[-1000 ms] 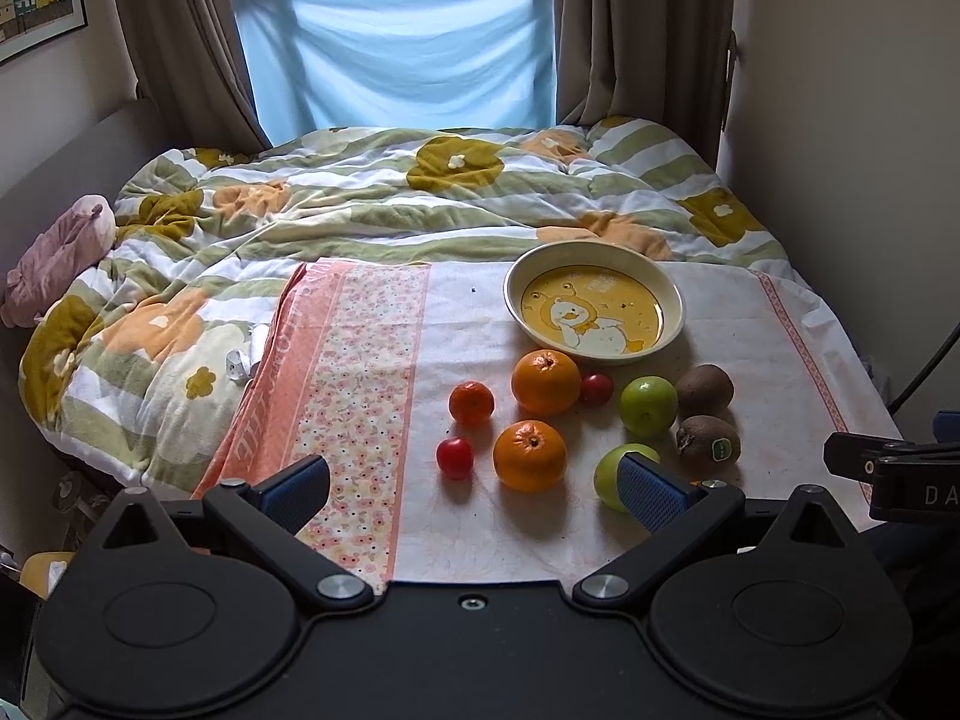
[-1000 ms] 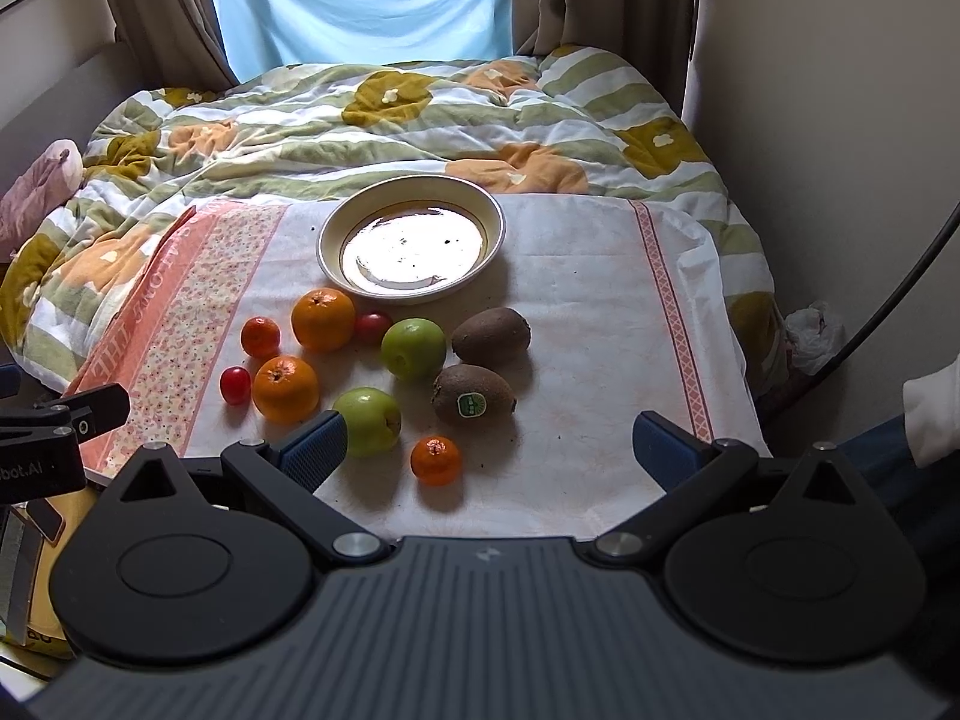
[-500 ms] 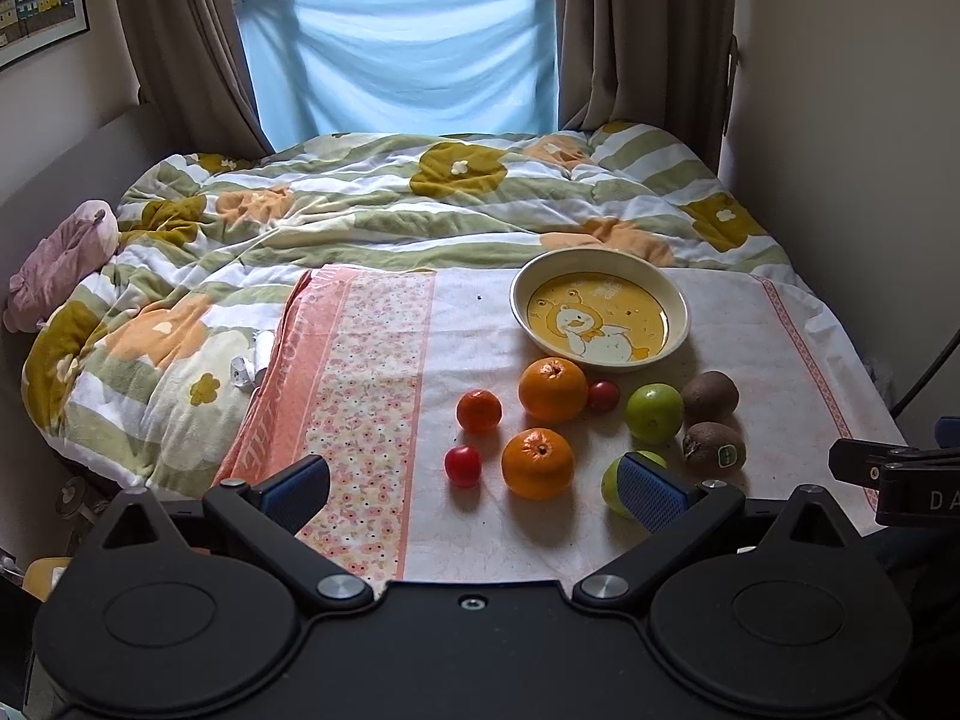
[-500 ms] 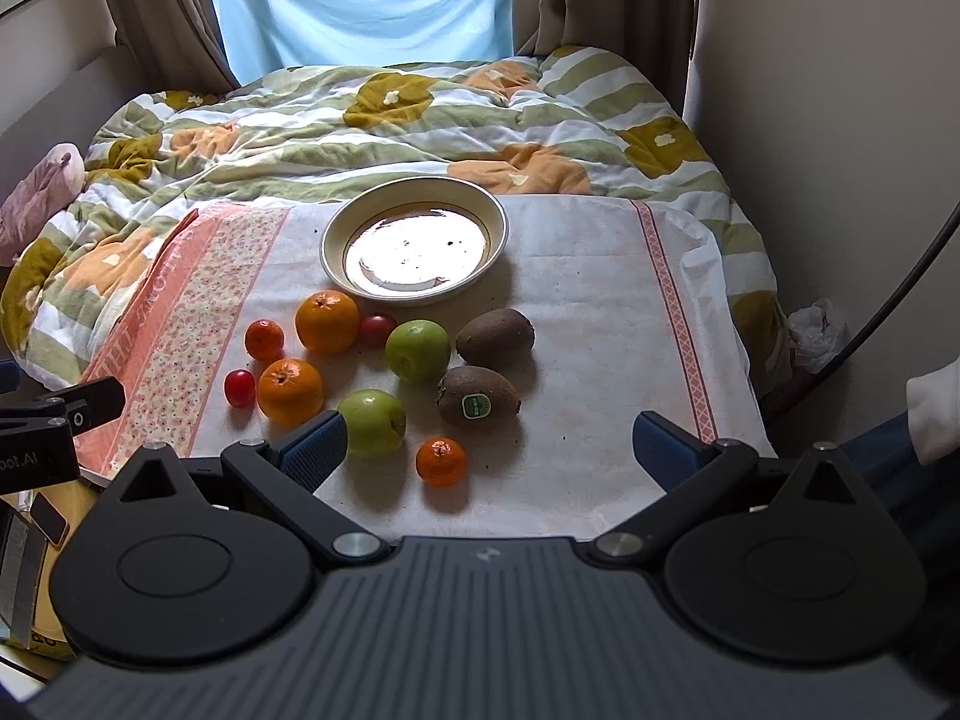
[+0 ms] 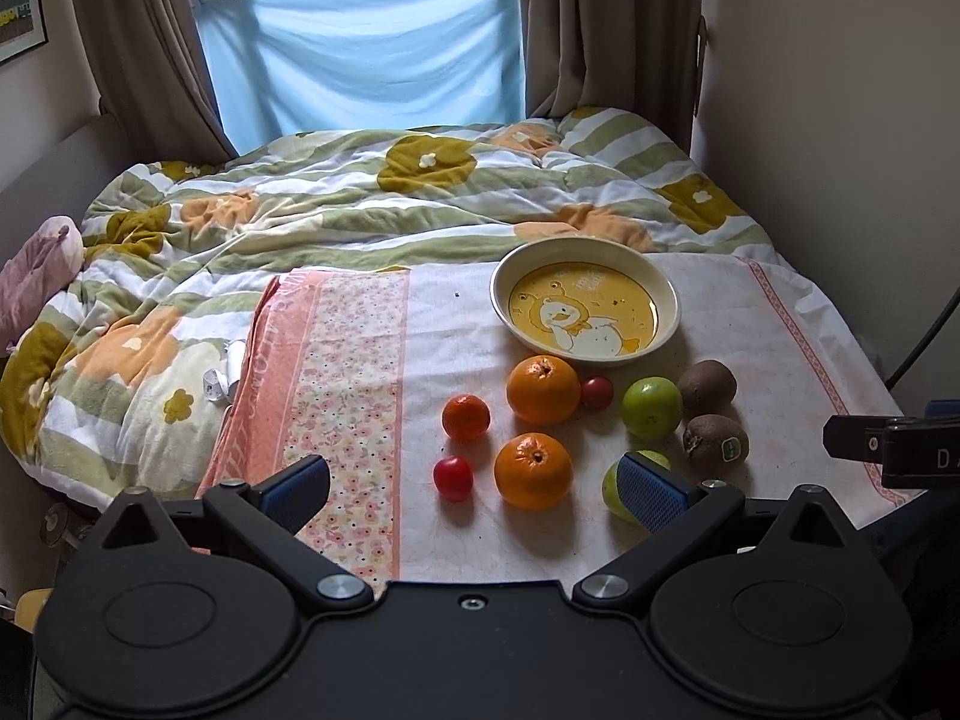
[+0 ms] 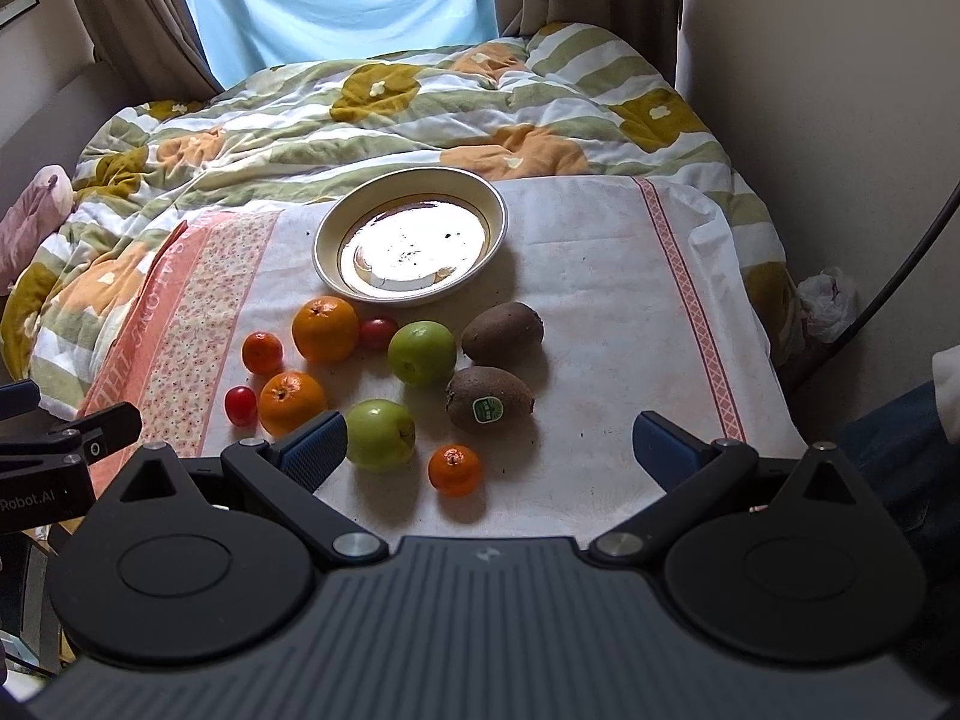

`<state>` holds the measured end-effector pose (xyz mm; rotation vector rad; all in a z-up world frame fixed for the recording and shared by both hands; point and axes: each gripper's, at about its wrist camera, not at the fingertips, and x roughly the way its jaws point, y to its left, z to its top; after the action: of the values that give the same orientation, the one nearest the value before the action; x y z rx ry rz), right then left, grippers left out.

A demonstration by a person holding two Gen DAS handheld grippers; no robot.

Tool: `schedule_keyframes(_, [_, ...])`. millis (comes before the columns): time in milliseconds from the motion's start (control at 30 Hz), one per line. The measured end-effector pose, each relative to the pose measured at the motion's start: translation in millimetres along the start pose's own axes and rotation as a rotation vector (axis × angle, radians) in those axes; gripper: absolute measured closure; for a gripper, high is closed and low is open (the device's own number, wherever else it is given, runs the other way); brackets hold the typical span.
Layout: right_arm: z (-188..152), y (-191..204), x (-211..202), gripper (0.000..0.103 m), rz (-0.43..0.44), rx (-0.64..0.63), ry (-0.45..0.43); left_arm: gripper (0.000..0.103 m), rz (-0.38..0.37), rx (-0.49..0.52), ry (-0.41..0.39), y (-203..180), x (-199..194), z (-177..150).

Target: Organize fruits

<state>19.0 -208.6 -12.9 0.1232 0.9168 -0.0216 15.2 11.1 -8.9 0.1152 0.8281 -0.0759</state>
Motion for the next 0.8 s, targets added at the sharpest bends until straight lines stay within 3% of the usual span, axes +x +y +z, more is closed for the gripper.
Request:
schedule_keyframes(200, [9.6,-5.8,40.0,0.0,0.031,0.007,0.023,0.002,-0.019,-0.025,0.054,-5.0,41.6,-1.5])
schedule_keyframes(300, [14.6,-8.3,63.8,0.0,0.048,0.002,0.043,0.008,-0.006,-0.039,0.09,-10.9,64.6,-1.2])
schedule_keyframes(733, [20.2,-25.2,147.7,0.0,0.124,0.029,0.148,0.013,0.019,-0.141,0.238,-33.0,149.3,3.2])
schedule_keyframes(800, [19.0,-29.1,157.3,0.0,0.133,0.04,0.168,0.019,0.019,-0.149,0.255,-34.5,157.2,2.6])
